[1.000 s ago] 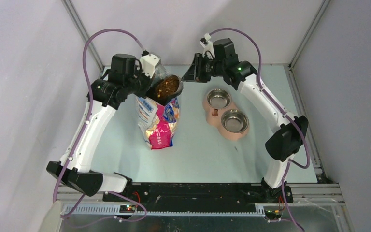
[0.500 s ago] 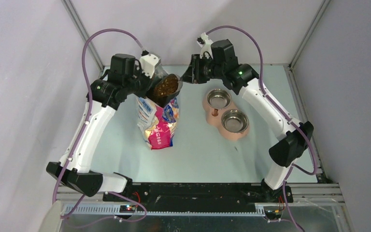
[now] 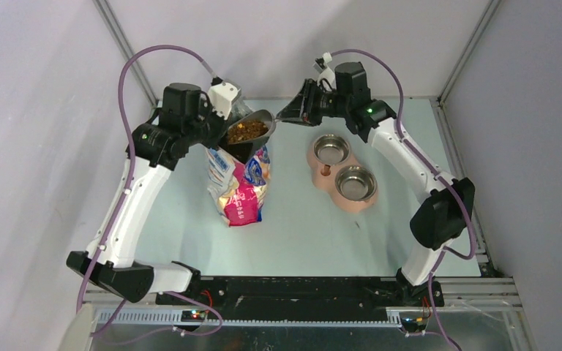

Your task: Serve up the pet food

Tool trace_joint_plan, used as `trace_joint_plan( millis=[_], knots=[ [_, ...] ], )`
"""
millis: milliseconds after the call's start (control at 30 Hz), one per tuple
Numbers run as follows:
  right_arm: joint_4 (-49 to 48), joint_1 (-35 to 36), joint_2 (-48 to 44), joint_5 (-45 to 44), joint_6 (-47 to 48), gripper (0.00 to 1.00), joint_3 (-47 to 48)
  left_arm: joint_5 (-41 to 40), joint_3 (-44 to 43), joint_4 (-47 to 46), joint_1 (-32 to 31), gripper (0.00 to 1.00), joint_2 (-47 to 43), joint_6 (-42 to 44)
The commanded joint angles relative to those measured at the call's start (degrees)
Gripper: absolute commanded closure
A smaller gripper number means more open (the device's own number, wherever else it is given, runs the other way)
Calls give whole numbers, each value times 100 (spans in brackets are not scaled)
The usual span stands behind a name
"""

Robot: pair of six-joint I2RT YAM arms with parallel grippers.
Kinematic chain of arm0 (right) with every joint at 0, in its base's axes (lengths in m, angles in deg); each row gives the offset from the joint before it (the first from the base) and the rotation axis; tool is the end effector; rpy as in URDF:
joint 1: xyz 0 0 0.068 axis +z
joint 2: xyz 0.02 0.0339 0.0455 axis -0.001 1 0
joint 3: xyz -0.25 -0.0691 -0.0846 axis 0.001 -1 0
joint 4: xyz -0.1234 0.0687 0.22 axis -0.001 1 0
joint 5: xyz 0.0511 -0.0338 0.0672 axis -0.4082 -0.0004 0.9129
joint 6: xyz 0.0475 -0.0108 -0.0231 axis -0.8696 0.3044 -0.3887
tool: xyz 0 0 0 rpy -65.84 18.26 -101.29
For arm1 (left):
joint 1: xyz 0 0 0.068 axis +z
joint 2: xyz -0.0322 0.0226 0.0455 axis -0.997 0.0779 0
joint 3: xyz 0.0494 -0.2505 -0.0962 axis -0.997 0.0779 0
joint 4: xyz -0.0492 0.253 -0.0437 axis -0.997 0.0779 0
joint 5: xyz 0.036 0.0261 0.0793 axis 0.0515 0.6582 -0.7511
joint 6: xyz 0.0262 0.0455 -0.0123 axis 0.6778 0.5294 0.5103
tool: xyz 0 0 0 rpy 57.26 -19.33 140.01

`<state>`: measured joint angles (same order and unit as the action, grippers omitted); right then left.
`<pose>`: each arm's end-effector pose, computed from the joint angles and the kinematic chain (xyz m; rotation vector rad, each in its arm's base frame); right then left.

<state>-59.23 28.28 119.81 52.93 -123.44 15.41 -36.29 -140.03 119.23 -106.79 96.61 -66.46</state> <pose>0.3520 0.2131 0.4002 -0.1376 2.1507 1.4019 0.2355 -0.0937 0.4458 0.7419 2.0432 -0.1007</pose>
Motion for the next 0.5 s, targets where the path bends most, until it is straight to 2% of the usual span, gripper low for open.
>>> trace_joint_plan(
  millis=[0, 200, 467],
  knots=[
    [-1337, -218, -49, 890, -1460, 100, -594, -91, -27, -88, 15, 100, -152, 151],
    [-1926, -398, 142, 1233, -2338, 100, -983, -238, -155, 94, 16, 100, -175, 361],
    [-3451, -658, 347, 2000, -3318, 100, -1183, -786, -348, 237, 80, 100, -323, 653]
  ],
)
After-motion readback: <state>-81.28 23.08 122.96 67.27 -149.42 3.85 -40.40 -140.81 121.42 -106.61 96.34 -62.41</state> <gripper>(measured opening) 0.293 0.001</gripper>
